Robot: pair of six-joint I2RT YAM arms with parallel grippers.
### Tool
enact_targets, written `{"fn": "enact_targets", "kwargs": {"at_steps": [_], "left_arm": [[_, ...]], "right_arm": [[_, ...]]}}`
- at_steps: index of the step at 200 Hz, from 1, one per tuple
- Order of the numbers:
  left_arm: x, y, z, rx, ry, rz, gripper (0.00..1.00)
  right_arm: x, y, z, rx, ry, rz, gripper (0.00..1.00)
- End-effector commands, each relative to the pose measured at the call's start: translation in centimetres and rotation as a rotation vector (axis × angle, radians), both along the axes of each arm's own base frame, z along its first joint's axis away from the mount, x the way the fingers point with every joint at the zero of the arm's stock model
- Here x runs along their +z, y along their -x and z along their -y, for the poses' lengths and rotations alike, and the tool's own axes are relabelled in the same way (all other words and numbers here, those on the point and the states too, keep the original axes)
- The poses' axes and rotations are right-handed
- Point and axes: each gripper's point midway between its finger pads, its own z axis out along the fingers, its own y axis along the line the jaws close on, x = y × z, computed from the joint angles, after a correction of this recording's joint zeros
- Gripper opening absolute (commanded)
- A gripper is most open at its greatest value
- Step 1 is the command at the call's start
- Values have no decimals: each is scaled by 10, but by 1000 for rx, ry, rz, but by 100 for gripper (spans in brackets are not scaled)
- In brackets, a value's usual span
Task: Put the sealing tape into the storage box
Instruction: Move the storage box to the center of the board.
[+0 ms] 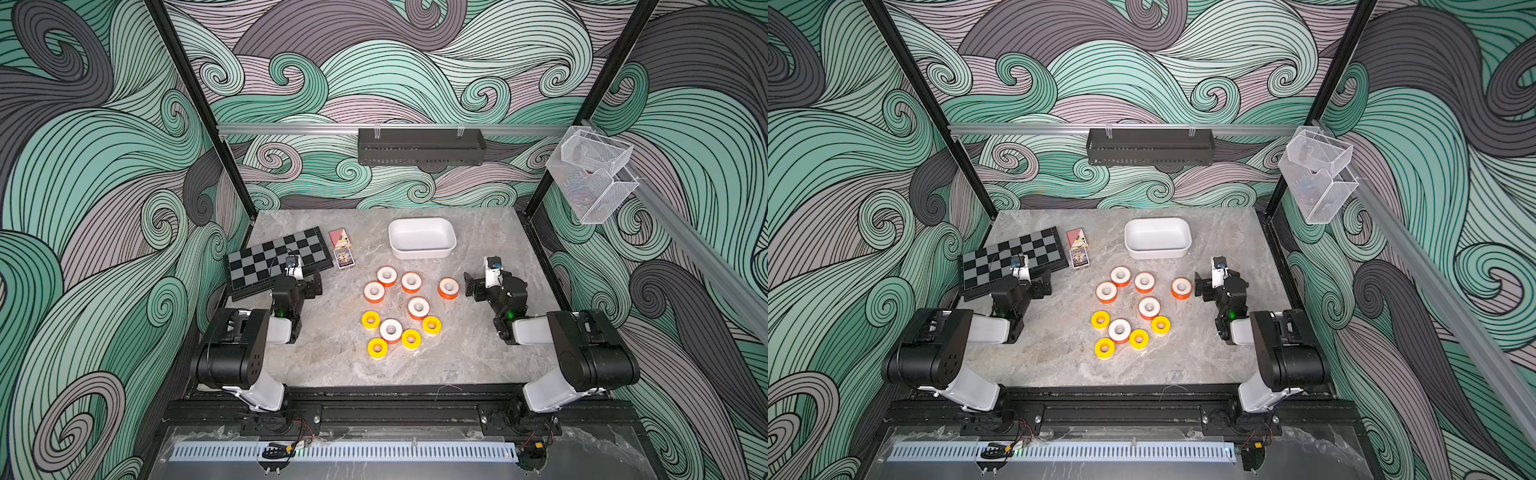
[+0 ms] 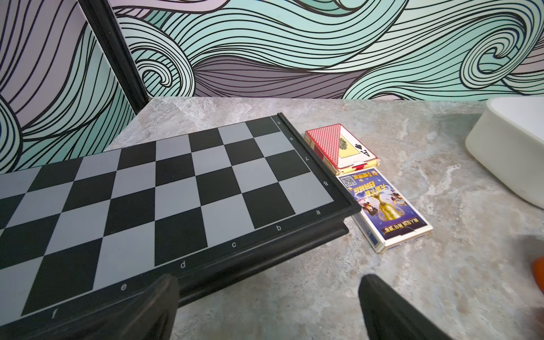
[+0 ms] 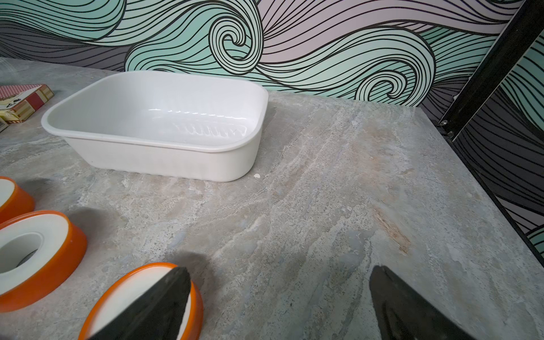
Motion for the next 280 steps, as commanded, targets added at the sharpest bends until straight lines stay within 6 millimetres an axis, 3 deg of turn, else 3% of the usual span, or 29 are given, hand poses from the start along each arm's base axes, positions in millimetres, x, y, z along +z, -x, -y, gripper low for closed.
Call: {"fn": "enact_targets", "kwargs": {"at_steps": [1,58,99,120,143,171,192,204,227,246,263,280], "left_arm": [[0,-2,2,-10,-14,2,99],[-2,-5,1,-4,1,-23,99],[-1,-4,-3,-6,10,-17,99],[21,3,-19,94,13,17,99],[50,9,-15,88,14,1,99],[81,18,-8,98,191,55,99],[95,32,-19,198,330,119,99],[96,42,-24,240,380,135,99],[70,62,-51,477,470,43,99],[74,52,-30,349,481,-1,94],[81,40,4,178,505,-71,88],[78,33,27,136,516,-178,84]], "right_arm": [[8,0,0,-4,11,31,99],[7,0,1,-7,8,26,99],[6,-4,14,-55,-33,6,99],[6,-4,14,-55,-31,6,99],[10,-3,25,-130,-26,16,99],[33,0,37,-207,-15,-10,99],[70,8,46,-303,-59,56,99],[88,20,57,-400,-195,110,99],[116,35,56,-383,-311,165,99],[127,44,40,-302,-368,136,99],[124,53,30,-275,-430,75,99],[117,63,19,-249,-467,-5,98]]}}
